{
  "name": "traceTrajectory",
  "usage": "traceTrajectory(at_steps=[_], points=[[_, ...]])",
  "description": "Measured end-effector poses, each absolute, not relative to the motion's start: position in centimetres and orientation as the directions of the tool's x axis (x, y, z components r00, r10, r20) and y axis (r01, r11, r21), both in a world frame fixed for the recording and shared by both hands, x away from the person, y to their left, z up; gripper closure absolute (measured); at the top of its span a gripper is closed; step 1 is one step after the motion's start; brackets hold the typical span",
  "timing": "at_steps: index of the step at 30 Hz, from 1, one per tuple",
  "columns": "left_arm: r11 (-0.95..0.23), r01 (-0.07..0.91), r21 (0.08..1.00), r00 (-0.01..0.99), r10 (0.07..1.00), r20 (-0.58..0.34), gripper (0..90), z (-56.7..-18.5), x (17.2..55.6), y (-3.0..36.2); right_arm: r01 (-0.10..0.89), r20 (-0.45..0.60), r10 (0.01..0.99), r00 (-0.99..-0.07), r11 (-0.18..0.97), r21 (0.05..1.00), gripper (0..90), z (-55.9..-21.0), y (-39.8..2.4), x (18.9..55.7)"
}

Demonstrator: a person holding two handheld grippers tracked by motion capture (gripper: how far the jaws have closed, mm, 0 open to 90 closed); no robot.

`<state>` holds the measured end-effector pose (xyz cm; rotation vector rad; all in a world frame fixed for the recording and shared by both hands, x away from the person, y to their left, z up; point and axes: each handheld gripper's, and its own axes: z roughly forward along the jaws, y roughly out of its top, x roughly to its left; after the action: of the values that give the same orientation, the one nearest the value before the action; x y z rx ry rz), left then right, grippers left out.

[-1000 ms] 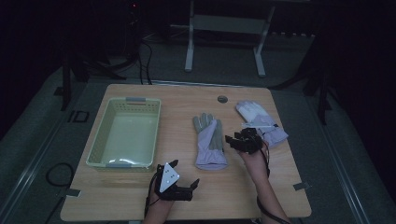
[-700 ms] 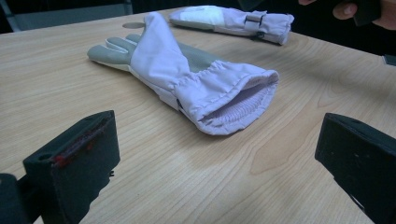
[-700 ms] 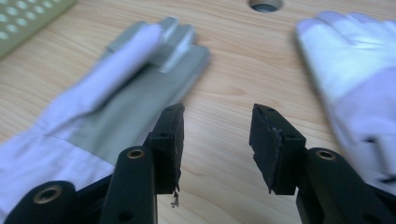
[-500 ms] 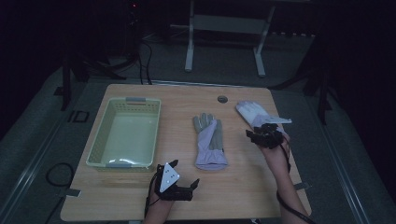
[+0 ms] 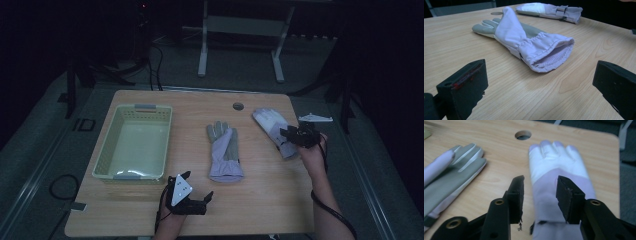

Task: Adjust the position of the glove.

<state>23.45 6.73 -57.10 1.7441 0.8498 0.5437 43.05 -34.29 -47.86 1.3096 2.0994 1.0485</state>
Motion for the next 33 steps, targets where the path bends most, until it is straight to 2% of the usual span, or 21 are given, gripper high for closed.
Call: traceTrajectory(at_steps=[9, 15, 22, 29, 30, 33], points=[[-0.172, 0.278, 0.945, 0.638, 0.768, -0.048, 0.0, -57.1, 23.5, 6.8, 0.582, 0.004, 0.909, -0.418, 0.264, 0.769, 58.6, -49.1, -34.5, 45.5], [-0.185, 0.268, 0.945, 0.637, 0.771, -0.029, 0.0, -57.1, 23.3, 6.6, 0.613, -0.015, 0.908, -0.418, 0.294, 0.733, 55.6, -49.9, -34.8, 47.4], [-0.177, 0.271, 0.946, 0.623, 0.782, -0.032, 0.0, -57.1, 23.3, 6.7, 0.632, 0.022, 0.895, -0.447, 0.298, 0.716, 51.0, -50.8, -35.1, 48.8], [-0.183, 0.267, 0.946, 0.624, 0.781, -0.025, 0.0, -57.1, 23.2, 6.7, 0.678, -0.028, 0.903, -0.429, 0.342, 0.651, 51.1, -53.0, -34.9, 49.5], [-0.182, 0.268, 0.946, 0.625, 0.780, -0.027, 0.0, -57.1, 23.3, 6.7, 0.673, 0.009, 0.905, -0.426, 0.310, 0.671, 53.0, -53.6, -35.3, 49.3], [-0.182, 0.269, 0.946, 0.626, 0.779, -0.028, 0.0, -57.1, 23.3, 6.7, 0.673, 0.025, 0.902, -0.432, 0.304, 0.674, 56.5, -53.7, -35.4, 49.3]])
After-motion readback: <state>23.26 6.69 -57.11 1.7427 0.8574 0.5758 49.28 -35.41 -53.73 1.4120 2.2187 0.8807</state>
